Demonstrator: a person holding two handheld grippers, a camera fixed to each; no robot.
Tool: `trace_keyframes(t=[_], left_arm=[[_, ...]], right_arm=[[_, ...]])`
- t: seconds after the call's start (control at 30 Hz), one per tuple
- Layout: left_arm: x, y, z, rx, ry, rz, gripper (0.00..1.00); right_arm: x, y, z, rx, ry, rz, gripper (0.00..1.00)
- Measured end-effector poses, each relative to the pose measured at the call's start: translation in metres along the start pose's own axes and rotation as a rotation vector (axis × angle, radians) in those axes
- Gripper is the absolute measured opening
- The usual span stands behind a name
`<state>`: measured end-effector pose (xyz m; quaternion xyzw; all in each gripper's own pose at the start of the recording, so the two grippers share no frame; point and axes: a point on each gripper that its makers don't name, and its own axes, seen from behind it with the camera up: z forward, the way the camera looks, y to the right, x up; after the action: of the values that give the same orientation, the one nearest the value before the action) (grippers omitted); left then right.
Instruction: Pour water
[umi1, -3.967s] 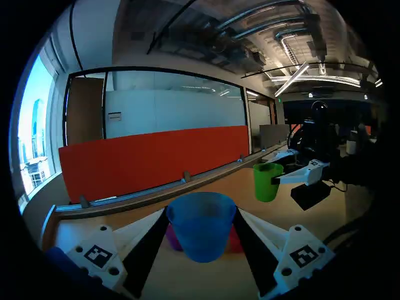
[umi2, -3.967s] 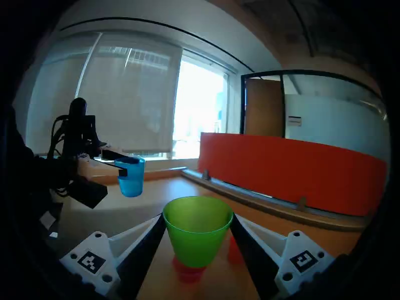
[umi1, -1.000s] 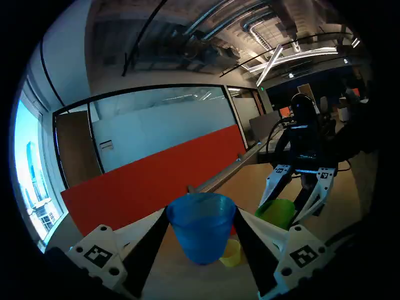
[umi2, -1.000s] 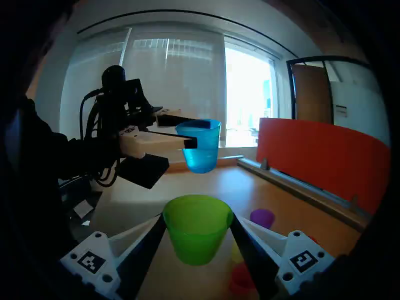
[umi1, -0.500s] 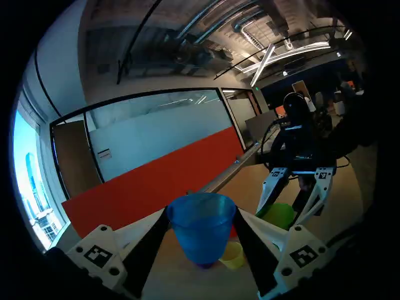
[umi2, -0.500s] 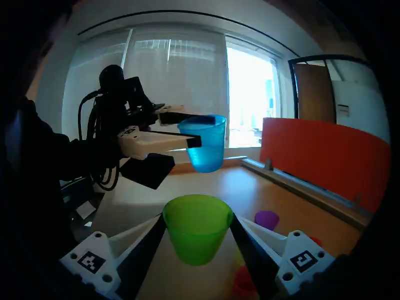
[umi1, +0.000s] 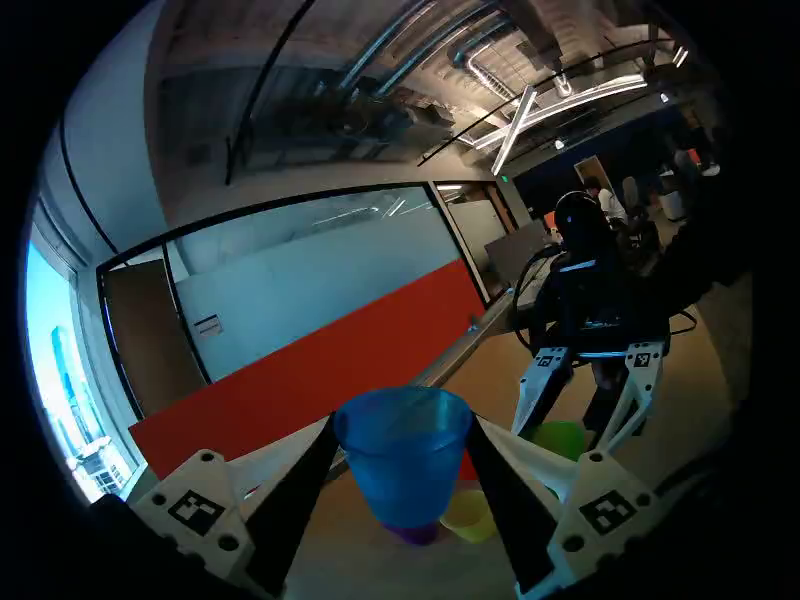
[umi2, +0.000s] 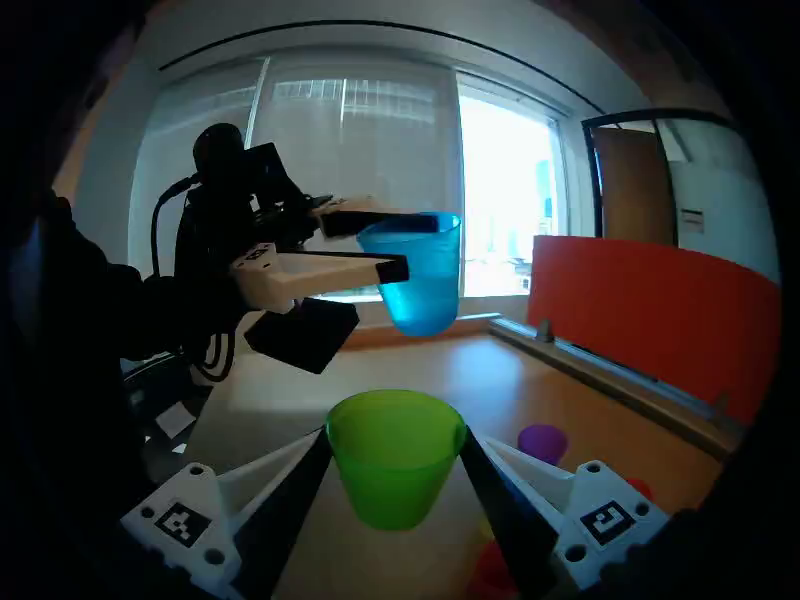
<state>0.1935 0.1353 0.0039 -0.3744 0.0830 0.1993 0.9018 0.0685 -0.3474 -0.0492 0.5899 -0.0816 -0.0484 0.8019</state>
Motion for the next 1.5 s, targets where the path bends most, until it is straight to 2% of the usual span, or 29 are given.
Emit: trace_keyframes(t=[0.5, 0.67, 1.1, 1.5], left_arm=[[0.006, 0.006, 0.003, 0.0, 0.007, 0.106, 0.87], [0.009, 0.008, 0.004, 0.0, 0.01, 0.124, 0.87], [0.012, 0.009, 0.004, 0.007, 0.014, 0.215, 0.87], [0.015, 0.009, 0.005, 0.01, 0.018, 0.274, 0.87]], right_arm=[[0.0, -0.003, 0.005, 0.015, 0.003, 0.002, 0.93], [0.001, -0.004, 0.006, 0.018, 0.005, 0.002, 0.93], [0.004, -0.008, 0.01, 0.028, 0.01, 0.0, 0.93], [0.006, -0.009, 0.01, 0.032, 0.012, -0.005, 0.93]])
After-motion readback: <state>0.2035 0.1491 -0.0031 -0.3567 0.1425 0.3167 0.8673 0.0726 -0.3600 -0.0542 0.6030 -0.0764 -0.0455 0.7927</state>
